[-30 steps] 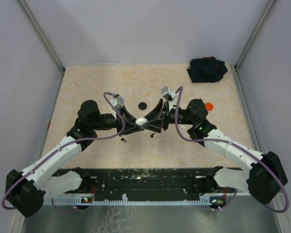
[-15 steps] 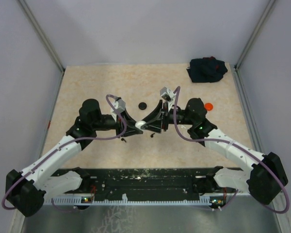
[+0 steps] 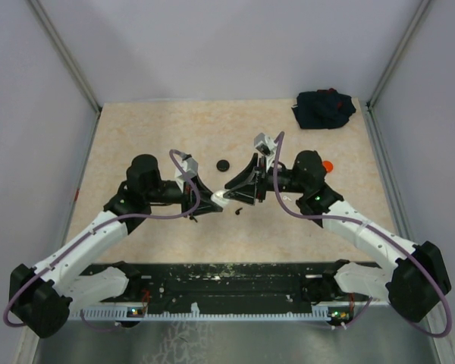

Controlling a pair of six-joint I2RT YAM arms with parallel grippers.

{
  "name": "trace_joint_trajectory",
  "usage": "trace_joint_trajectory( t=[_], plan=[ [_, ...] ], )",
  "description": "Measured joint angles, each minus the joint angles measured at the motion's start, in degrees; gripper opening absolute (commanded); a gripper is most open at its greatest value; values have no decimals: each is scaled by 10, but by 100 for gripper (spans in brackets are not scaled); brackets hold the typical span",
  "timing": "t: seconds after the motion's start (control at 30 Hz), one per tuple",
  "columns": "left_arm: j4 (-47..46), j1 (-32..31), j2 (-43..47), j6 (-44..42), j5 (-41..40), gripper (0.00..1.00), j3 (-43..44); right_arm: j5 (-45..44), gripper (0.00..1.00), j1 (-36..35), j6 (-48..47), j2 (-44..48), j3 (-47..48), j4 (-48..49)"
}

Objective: Insert the wireless bluetooth earbuds into the charging case
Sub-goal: Open the charging case.

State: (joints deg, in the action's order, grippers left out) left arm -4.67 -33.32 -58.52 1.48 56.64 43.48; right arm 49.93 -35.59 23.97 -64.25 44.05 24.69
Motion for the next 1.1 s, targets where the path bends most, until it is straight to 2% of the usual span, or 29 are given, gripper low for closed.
trace_joint_trajectory(
  t=[0.6,1.1],
  plan=[
    [9,3,-10,0,5,0,0,-18,40,2,-39,-7,26,-57],
    [32,2,-27,0,-12,0,17,0,51,-3,-33,-8,23,-16]
  ],
)
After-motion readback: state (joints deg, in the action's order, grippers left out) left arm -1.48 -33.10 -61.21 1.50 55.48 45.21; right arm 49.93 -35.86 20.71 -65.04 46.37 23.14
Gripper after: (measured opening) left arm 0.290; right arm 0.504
